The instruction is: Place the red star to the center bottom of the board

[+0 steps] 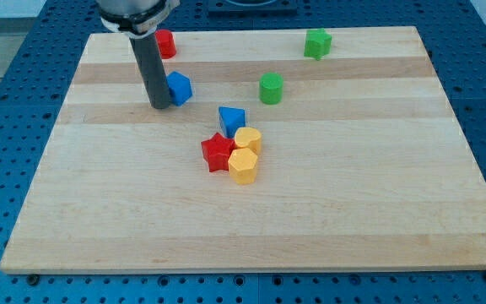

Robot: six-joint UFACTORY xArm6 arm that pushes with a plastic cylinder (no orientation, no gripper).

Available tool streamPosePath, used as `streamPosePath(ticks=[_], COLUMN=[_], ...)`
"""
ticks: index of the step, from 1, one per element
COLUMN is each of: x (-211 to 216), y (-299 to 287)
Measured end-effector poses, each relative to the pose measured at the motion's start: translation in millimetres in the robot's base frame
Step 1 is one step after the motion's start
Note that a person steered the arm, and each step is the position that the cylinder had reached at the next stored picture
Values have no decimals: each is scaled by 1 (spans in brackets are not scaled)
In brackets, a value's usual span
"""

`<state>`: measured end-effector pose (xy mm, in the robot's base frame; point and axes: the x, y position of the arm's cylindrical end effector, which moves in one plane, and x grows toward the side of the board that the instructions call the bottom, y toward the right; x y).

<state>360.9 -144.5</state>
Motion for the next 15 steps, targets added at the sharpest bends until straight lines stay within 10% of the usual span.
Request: streamPosePath(ticks=[6,12,15], x=[107,258,241], y=[116,85,207])
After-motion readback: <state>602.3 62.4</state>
